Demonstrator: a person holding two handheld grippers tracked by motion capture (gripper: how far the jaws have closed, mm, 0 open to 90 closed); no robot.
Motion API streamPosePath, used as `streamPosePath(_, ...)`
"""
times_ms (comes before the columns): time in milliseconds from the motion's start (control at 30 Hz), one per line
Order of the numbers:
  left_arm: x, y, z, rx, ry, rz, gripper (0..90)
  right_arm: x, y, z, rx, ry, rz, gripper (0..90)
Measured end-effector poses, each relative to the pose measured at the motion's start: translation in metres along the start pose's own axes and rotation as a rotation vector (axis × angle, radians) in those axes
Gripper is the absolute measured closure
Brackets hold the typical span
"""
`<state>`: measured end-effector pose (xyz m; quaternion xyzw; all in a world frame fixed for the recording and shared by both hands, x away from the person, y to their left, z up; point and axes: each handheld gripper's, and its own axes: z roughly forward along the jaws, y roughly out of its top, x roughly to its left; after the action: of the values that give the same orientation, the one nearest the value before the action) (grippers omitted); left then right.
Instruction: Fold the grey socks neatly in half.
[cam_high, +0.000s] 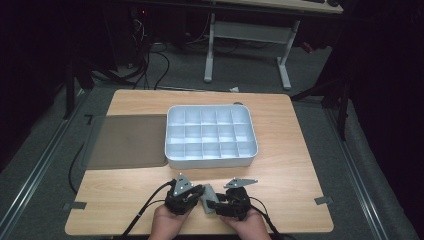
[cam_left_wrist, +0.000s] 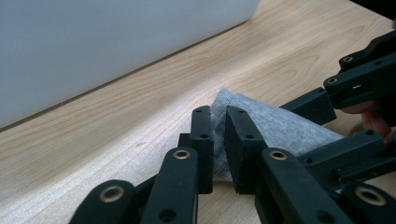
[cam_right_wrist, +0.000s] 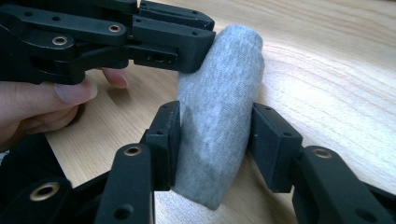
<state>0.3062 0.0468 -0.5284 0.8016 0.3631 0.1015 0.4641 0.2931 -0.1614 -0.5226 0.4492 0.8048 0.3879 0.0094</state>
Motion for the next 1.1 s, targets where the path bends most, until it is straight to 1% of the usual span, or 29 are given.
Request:
streamPosePath(133,0.005,0.0,0.0,0.004,-0.02,-0.011,81.4,0.001,0.002,0.001,0.008,0.009,-0.017,61.2)
streamPosePath(167,0.006,0.0,-0.001,0.005,-0.019,-0.014,79.1,0.0,0.002,0.0,0.007,0.014,-0.019,63.3)
streamPosePath(200,0.008,0.001,-0.003,0.001,-0.015,-0.016,74.8,0.0,0.002,0.0,0.004,0.016,-0.025,65.2)
streamPosePath(233,0.01,0.002,-0.005,-0.008,-0.015,-0.017,70.7,0.0,0.002,-0.001,0.002,0.017,-0.027,67.3)
streamPosePath(267,0.011,0.003,-0.009,-0.02,-0.011,-0.016,68.7,0.0,0.002,-0.001,-0.001,0.017,-0.033,68.9)
streamPosePath(333,0.014,0.005,-0.019,-0.034,0.018,0.008,66.9,0.002,0.003,-0.002,0.0,0.009,-0.052,70.2)
streamPosePath(400,0.018,0.004,-0.028,-0.031,0.048,0.034,64.5,0.005,0.003,-0.003,-0.001,-0.004,-0.086,70.7)
streamPosePath(467,0.024,0.0,-0.037,-0.027,0.1,0.061,59.9,0.008,0.004,-0.003,0.005,-0.016,-0.105,71.1)
streamPosePath(500,0.027,-0.004,-0.04,-0.034,0.126,0.063,57.9,0.009,0.005,-0.004,0.006,-0.021,-0.115,71.2)
streamPosePath(533,0.031,-0.009,-0.044,-0.043,0.146,0.057,56.3,0.009,0.006,-0.005,0.005,-0.027,-0.128,71.3)
streamPosePath(567,0.035,-0.014,-0.047,-0.058,0.159,0.039,55.4,0.009,0.006,-0.007,0.009,-0.034,-0.126,71.4)
streamPosePath(600,0.039,-0.018,-0.05,-0.066,0.164,0.017,54.3,0.009,0.007,-0.008,0.007,-0.038,-0.137,71.5)
streamPosePath(733,0.051,-0.024,-0.059,-0.077,0.168,-0.051,52.1,0.007,0.008,-0.014,0.02,-0.086,-0.172,71.6)
streamPosePath(833,0.058,-0.024,-0.064,-0.096,0.174,-0.095,48.1,0.003,0.01,-0.018,0.033,-0.117,-0.175,71.7)
streamPosePath(867,0.059,-0.024,-0.066,-0.105,0.175,-0.1,46.9,0.002,0.011,-0.02,0.036,-0.126,-0.175,71.7)
streamPosePath(967,0.061,-0.024,-0.069,-0.108,0.191,-0.088,45.5,-0.001,0.013,-0.027,0.048,-0.163,-0.184,71.7)
streamPosePath(1033,0.061,-0.025,-0.069,-0.105,0.189,-0.088,45.1,-0.003,0.014,-0.03,0.058,-0.182,-0.181,71.7)
streamPosePath(1100,0.062,-0.026,-0.069,-0.103,0.18,-0.092,44.9,-0.005,0.014,-0.033,0.066,-0.194,-0.193,71.7)
